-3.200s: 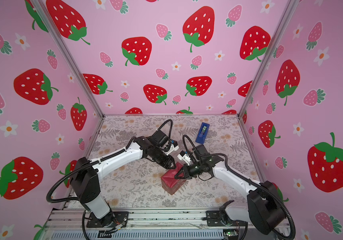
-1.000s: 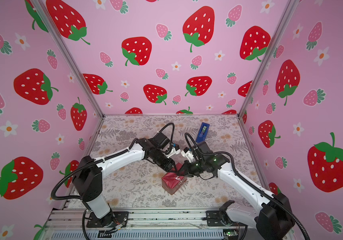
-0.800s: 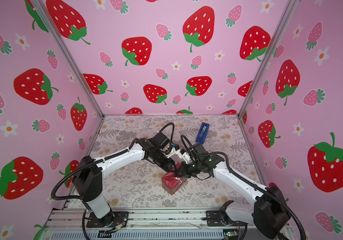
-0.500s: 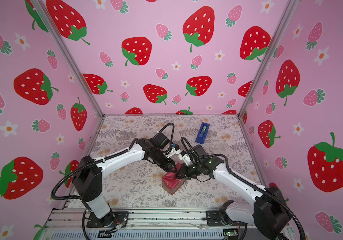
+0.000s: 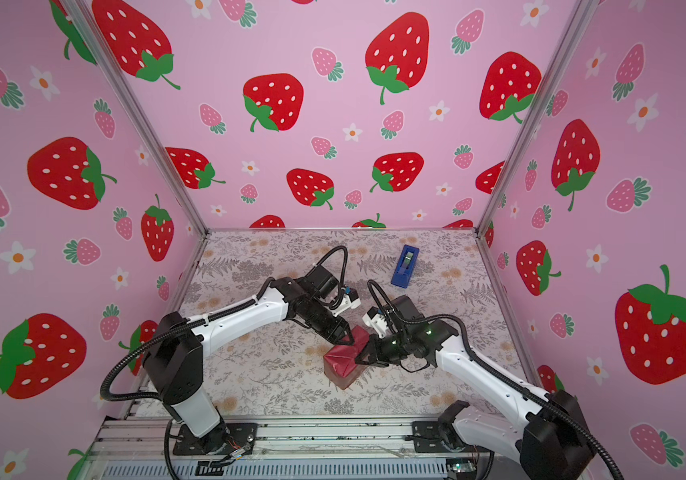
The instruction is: Wrap the gift box in paper
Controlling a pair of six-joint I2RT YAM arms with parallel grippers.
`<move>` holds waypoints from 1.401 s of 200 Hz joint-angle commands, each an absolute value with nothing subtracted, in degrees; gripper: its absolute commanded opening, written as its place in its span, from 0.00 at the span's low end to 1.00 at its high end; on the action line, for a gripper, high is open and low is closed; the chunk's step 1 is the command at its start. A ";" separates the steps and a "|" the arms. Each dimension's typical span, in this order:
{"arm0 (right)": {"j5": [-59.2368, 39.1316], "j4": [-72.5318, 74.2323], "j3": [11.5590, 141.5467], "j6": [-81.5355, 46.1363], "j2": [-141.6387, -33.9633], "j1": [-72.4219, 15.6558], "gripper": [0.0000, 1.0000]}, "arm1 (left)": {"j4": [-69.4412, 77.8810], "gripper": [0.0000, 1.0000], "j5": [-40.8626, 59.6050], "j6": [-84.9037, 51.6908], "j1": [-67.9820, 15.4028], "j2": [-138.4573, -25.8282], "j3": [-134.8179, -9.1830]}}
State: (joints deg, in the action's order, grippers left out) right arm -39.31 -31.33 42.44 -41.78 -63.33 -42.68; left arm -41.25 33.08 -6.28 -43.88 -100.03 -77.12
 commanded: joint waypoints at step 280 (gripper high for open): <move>-29.38 -22.85 33.43 -55.33 -59.81 -46.25 0.00 | -48.80 0.42 27.93 -6.72 -44.26 -100.55 -73.72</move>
State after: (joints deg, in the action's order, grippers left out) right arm -32.29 -21.85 33.47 -54.98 -60.51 -46.02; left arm -40.93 32.16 -7.38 -43.40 -99.20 -76.42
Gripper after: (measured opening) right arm 0.042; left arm 0.425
